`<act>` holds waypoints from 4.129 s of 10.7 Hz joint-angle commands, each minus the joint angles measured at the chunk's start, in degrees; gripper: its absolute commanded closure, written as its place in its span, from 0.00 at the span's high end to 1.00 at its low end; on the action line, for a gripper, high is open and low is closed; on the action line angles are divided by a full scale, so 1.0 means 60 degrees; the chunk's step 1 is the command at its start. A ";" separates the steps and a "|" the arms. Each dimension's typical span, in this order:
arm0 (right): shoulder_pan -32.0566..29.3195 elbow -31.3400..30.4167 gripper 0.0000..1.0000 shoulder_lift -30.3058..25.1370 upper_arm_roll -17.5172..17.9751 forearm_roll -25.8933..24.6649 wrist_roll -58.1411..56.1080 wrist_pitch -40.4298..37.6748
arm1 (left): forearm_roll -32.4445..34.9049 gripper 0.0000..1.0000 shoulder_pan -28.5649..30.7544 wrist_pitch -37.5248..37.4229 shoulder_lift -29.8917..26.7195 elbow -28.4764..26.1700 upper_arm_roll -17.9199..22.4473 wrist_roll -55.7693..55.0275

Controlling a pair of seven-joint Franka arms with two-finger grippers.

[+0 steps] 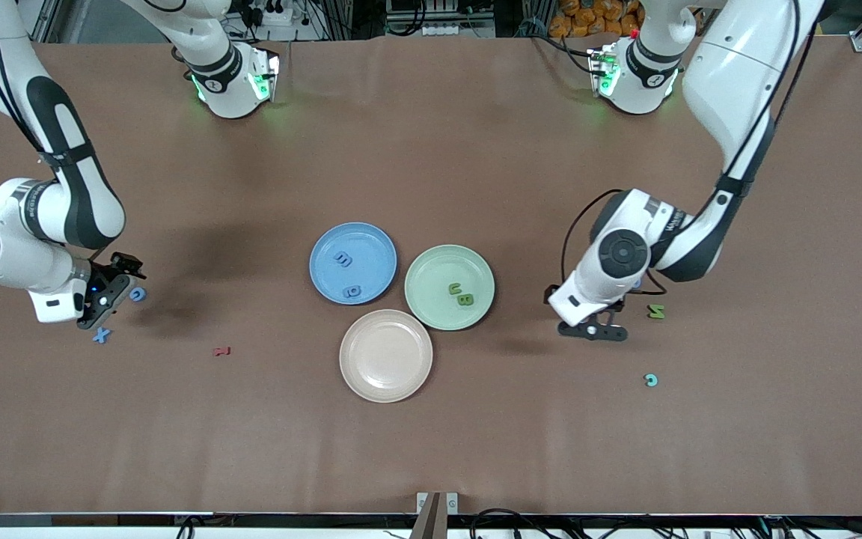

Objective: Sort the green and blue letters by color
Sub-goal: 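Grasp the blue G with the right gripper while the left gripper grasps green a, then place the G on the blue plate while the left gripper places a on green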

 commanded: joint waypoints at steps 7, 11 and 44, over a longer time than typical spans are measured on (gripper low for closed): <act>-0.0670 -0.1587 1.00 0.0095 0.0172 -0.0386 0.0040 0.2587 | 0.0060 1.00 0.0573 0.0546 -0.0360 -0.1213 -0.0182 -0.3276; -0.0699 -0.1470 1.00 0.0387 0.0187 -0.0372 0.0054 0.2616 | 0.0045 1.00 0.0619 0.1485 -0.0374 -0.1712 -0.0182 -0.3891; 0.1628 0.1153 0.00 0.0021 0.4842 -0.0152 1.1250 -0.3141 | 0.0206 0.84 -0.2178 0.2204 0.1003 0.1056 -0.0976 -0.7335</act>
